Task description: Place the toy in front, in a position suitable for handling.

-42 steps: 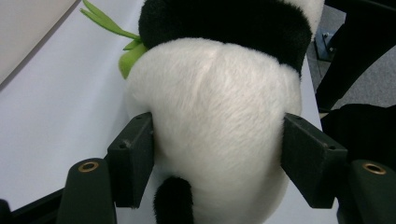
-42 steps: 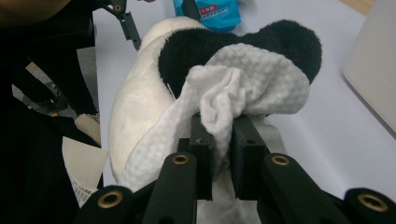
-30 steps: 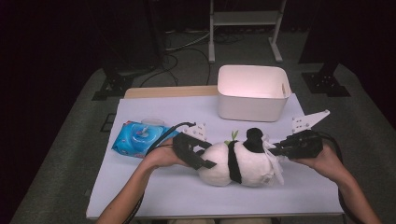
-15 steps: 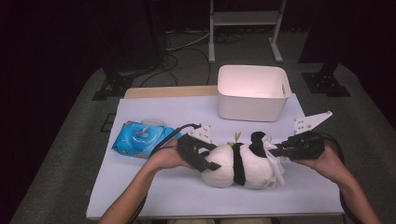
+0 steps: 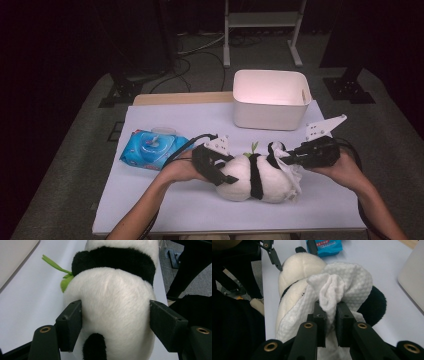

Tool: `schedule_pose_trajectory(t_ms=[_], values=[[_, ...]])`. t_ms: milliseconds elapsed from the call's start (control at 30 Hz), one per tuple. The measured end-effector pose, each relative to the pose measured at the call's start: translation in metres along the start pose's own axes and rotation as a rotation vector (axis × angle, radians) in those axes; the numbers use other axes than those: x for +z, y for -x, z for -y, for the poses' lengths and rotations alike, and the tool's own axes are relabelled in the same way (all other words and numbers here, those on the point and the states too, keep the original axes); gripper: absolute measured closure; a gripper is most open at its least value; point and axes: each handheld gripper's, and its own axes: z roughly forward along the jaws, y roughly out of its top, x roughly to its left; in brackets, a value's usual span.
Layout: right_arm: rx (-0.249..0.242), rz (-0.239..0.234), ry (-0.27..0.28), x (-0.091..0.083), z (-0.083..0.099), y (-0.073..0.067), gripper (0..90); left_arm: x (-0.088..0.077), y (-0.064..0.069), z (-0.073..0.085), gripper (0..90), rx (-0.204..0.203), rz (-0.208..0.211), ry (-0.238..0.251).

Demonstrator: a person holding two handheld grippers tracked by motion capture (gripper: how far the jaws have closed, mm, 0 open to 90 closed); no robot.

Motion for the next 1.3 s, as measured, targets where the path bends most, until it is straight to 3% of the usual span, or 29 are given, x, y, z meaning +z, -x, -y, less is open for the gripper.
schedule_pose_trajectory(t_ms=[200, 300, 467, 667, 833, 1000, 1300], values=[[0.014, -0.002, -0.008, -0.003, 0.006, 0.000, 79.8, -0.004, -0.002, 0.006, 21.2, -0.022, 0.016, 0.032], [0.021, -0.006, -0.003, -0.005, 0.011, -0.001, 79.9, -0.004, -0.003, 0.009, 17.4, -0.034, 0.011, 0.020], [0.032, -0.014, 0.002, -0.008, 0.017, -0.001, 79.7, 0.002, -0.007, 0.017, 15.4, -0.063, 0.047, 0.026], [0.023, -0.008, 0.007, -0.006, 0.011, -0.002, 79.8, 0.002, -0.009, 0.017, 33.3, -0.046, 0.060, 0.020], [0.009, -0.009, 0.011, -0.003, 0.002, -0.003, 79.8, -0.005, -0.012, 0.013, 34.4, -0.045, 0.051, 0.025], [-0.023, -0.021, -0.004, 0.005, -0.011, -0.006, 79.7, -0.006, -0.011, 0.011, 34.6, -0.020, 0.041, -0.009], [-0.013, 0.012, -0.027, -0.001, -0.009, -0.002, 79.7, -0.006, -0.004, 0.021, 35.0, 0.000, 0.035, 0.016]])
